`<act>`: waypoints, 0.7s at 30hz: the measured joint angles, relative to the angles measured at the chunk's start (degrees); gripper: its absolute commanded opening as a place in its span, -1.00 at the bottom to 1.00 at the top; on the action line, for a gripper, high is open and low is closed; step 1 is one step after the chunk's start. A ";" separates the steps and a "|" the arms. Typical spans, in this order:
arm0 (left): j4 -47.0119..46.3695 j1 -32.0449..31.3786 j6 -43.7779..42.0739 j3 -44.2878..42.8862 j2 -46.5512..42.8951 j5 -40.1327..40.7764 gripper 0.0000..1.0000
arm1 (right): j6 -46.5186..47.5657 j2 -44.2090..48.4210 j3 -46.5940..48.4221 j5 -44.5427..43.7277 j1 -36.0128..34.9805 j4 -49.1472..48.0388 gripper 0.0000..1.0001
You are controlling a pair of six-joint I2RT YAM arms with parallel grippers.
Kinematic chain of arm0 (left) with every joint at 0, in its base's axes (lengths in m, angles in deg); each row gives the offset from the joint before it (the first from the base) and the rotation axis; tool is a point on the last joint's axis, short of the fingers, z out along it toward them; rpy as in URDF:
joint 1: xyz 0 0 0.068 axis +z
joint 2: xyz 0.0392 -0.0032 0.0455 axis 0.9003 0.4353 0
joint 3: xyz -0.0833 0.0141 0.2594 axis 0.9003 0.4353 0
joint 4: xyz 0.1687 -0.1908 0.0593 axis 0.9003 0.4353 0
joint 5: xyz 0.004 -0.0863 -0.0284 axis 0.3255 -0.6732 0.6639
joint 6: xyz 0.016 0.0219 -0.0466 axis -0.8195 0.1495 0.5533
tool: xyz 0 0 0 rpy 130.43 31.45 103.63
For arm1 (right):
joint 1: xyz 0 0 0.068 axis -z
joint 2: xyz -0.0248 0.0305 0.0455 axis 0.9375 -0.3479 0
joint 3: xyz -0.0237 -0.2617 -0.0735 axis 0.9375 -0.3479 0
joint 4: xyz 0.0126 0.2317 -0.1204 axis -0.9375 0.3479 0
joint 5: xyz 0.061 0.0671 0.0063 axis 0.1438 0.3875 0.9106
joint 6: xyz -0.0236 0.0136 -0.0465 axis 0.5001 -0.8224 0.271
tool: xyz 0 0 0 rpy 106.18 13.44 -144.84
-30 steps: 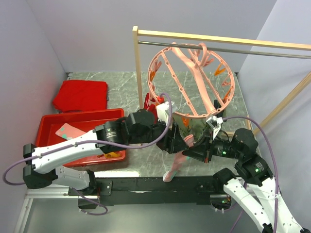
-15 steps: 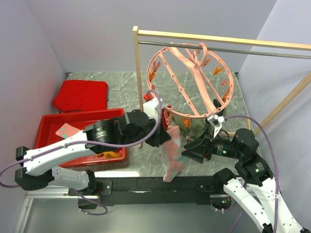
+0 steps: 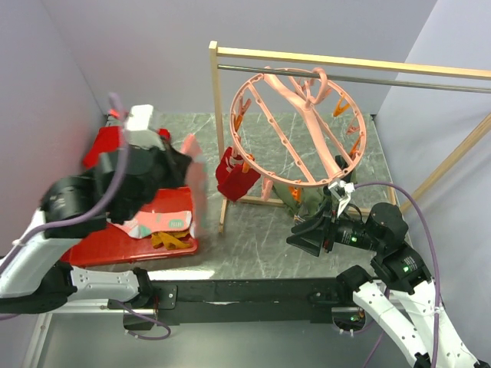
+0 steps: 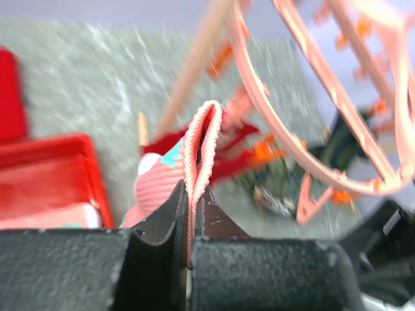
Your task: Remove the socks clipped to the hanger
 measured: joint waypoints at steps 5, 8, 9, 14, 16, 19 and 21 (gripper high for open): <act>2.82 0.46 -4.96 -7.96 -0.28 8.98 -0.98 | 0.28 -0.61 0.04 0.07 0.00 0.02 0.22; 3.17 0.50 -7.08 -8.28 -1.77 13.77 -0.98 | 0.55 -1.27 0.09 0.09 0.00 0.02 0.22; 3.04 0.52 -7.48 -7.48 -2.67 15.02 -0.98 | 0.63 -1.51 0.13 0.09 0.00 0.04 0.22; 3.56 0.57 -4.31 1.73 -8.63 20.15 -0.76 | 0.85 -2.23 0.17 0.11 0.00 0.07 0.22; 5.25 0.85 -0.26 6.47 -10.58 21.05 -0.75 | 0.83 -2.25 0.17 0.15 0.00 0.04 0.22; 8.44 2.60 8.02 13.40 -11.47 20.92 -0.58 | 0.81 -2.25 0.17 0.22 0.00 0.04 0.22; 10.86 5.40 12.66 17.94 -10.78 19.52 -0.35 | 0.79 -2.25 0.17 0.42 0.00 0.02 0.22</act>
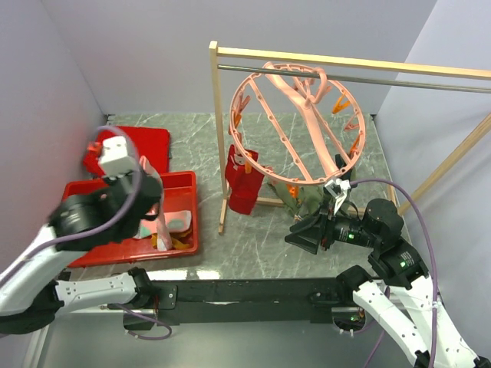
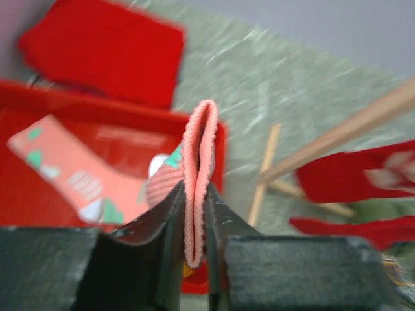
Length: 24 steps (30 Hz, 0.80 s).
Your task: Remove the socks clipped to the hanger
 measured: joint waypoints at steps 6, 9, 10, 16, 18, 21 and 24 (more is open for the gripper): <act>3.04 11.61 8.13 9.84 4.07 -7.32 -0.18 | 0.04 -0.28 0.00 0.57 0.00 0.00 0.22; 3.26 19.26 8.50 12.02 3.85 -11.13 0.20 | 0.11 -0.28 0.00 0.59 0.00 0.02 0.22; 3.23 21.53 8.17 12.17 3.61 -12.07 0.49 | 0.24 -0.28 0.00 0.57 0.00 0.02 0.22; 0.39 31.15 5.46 12.11 3.28 -20.68 0.65 | 0.28 0.33 0.00 0.55 0.00 0.68 0.22; -4.28 31.39 2.25 12.07 3.48 -27.41 0.65 | 0.33 0.59 0.00 0.55 0.00 0.94 0.22; -13.75 31.43 -1.84 12.68 2.99 -39.39 0.56 | 0.46 0.61 0.00 0.52 0.00 1.11 0.22; -24.61 31.41 -4.00 16.52 0.26 -50.29 0.49 | 0.44 0.68 0.00 0.50 0.00 1.29 0.22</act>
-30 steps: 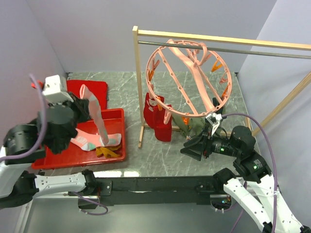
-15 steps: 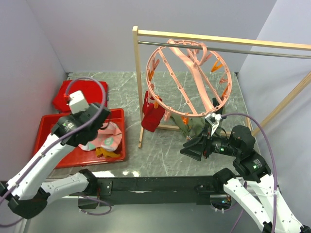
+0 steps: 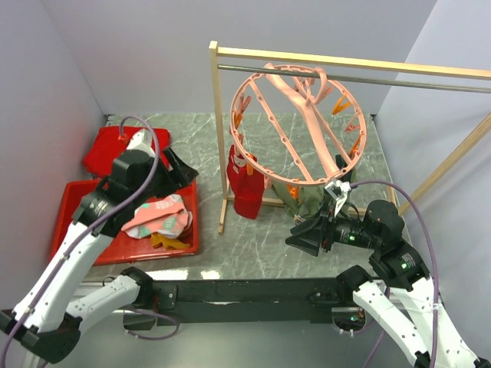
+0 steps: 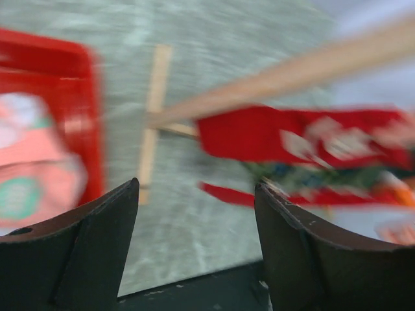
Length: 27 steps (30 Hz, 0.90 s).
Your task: Remove the socks clipped to the hanger
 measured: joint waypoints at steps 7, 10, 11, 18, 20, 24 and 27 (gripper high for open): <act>-20.28 -0.02 -0.79 11.15 -6.58 -20.46 0.23 | -0.04 0.44 0.00 -0.28 0.00 -0.02 0.22; -27.71 -1.66 -1.25 14.60 -6.03 -25.99 0.40 | -0.24 0.52 0.00 -0.39 0.00 -0.04 0.22; -28.89 -2.40 -1.75 15.19 -5.81 -26.84 0.47 | -0.26 0.52 0.00 -0.39 0.00 -0.04 0.22; -38.21 -6.71 -7.67 19.15 -3.43 -33.90 0.78 | -0.44 0.52 0.00 -0.39 0.00 -0.07 0.22; -40.28 -7.21 -9.44 19.43 -1.75 -34.12 0.81 | -0.42 0.52 0.00 -0.39 0.00 -0.04 0.22; -42.53 -9.07 -13.31 19.34 1.62 -32.52 0.79 | -0.44 0.52 0.00 -0.37 0.00 -0.07 0.22; -43.12 -10.60 -16.09 17.84 5.49 -31.65 0.60 | -0.37 0.48 0.00 -0.37 0.00 -0.04 0.22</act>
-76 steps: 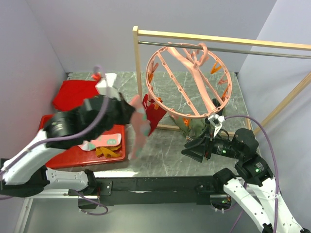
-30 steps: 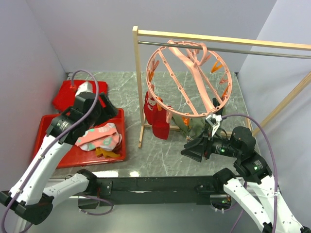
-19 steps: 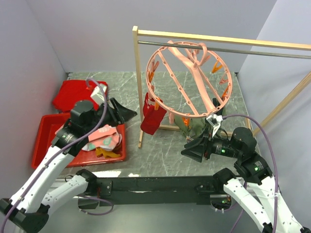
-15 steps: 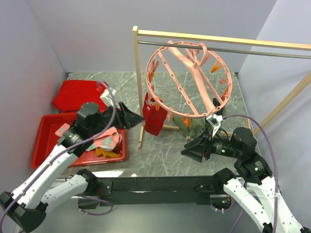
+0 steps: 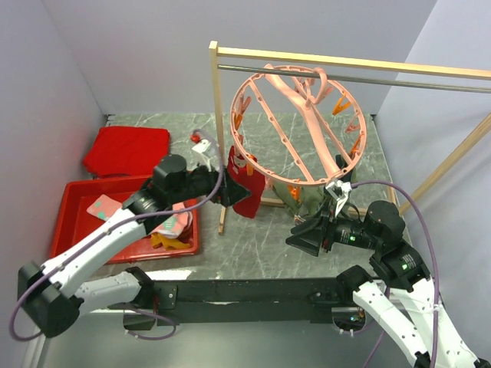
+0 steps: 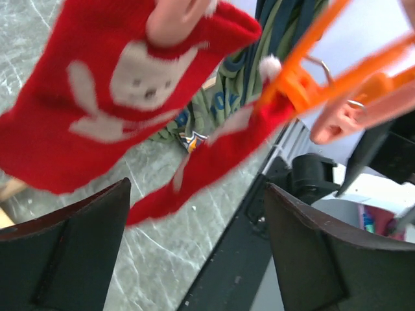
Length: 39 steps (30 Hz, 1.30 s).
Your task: Remove the socks clipped to the hanger
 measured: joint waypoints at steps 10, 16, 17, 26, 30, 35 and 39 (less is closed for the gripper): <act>-1.31 -4.72 -0.87 -2.82 7.26 -1.46 -0.56 | 0.63 -0.68 1.53 -0.04 0.00 0.20 0.22; -2.45 -9.70 2.49 -2.75 5.49 -1.92 -0.79 | 0.81 -0.74 1.53 -0.46 0.00 0.20 0.31; -2.45 -10.58 3.08 -2.75 5.01 -1.86 -0.81 | 0.79 -0.74 1.53 -0.50 0.00 0.20 0.36; -2.49 -17.31 8.02 -3.69 1.66 -0.35 -0.81 | 0.20 -0.61 1.51 -1.18 0.00 -0.37 0.91; -2.34 -19.93 9.27 -5.99 2.38 0.07 -0.81 | -0.26 -0.28 1.51 -1.20 0.00 -0.74 0.99; -2.25 -22.56 9.42 -10.84 4.96 -0.13 -0.81 | -0.70 0.20 1.51 -0.83 0.00 -1.01 0.99; -2.12 -24.13 9.44 -12.68 6.14 -0.83 -0.81 | -0.76 0.22 1.51 0.26 0.00 -1.66 0.85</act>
